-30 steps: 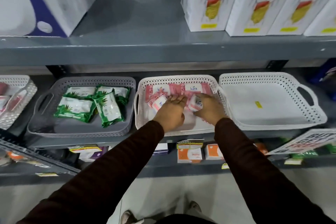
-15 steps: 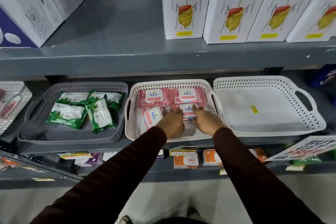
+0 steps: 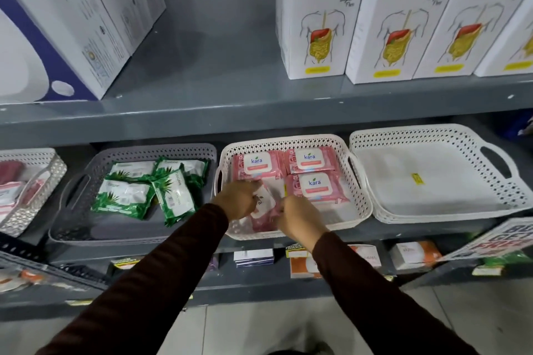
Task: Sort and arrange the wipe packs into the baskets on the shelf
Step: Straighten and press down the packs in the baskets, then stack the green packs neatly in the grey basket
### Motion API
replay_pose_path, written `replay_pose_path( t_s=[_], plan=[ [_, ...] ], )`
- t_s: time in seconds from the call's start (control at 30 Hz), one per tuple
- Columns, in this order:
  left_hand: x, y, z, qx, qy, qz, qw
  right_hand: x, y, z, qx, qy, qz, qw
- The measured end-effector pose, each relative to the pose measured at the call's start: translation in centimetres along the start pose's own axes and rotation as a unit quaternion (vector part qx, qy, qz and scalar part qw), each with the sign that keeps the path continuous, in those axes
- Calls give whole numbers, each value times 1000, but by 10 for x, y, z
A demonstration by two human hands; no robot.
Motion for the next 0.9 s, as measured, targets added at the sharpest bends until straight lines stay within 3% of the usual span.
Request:
replay_pose_path(
  t_s=[0.1, 0.23, 0.3, 0.4, 0.5, 0.6, 0.77, 0.9],
  plan=[
    [-3, -4, -3, 85, 14, -23, 996, -3, -7, 3, -9, 19, 4, 1000],
    [-10, 2, -1, 111, 7, -85, 990, -13, -13, 4, 97, 52, -30, 993],
    [-13, 8, 1, 141, -18, -70, 987, -17, -19, 3, 112, 78, -48, 990],
    [-10, 2, -1, 86, -30, -130, 987, -12, -22, 4, 106, 89, -67, 988],
    [-10, 1, -2, -4, 25, -174, 985, 4, -18, 7, 7, 63, -67, 996],
    [-14, 8, 3, -19, 97, -148, 984, 12, -17, 14, -125, 63, -78, 987],
    [-10, 0, 13, -138, 135, -108, 975, 20, -21, 8, -219, 52, -112, 968],
    [-18, -15, 4, -125, 181, -94, 971, 33, -40, 10, -283, 82, -162, 942]
  ],
)
Point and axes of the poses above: each hand's wrist, its own x-axis towards the middle knuckle, its own z-axis out of the palm, y = z × x, the point moved 3 cm from there along x, towards the middle knuckle, and after that the axes turned 12 degrees about -x, right-handed, at the moved point
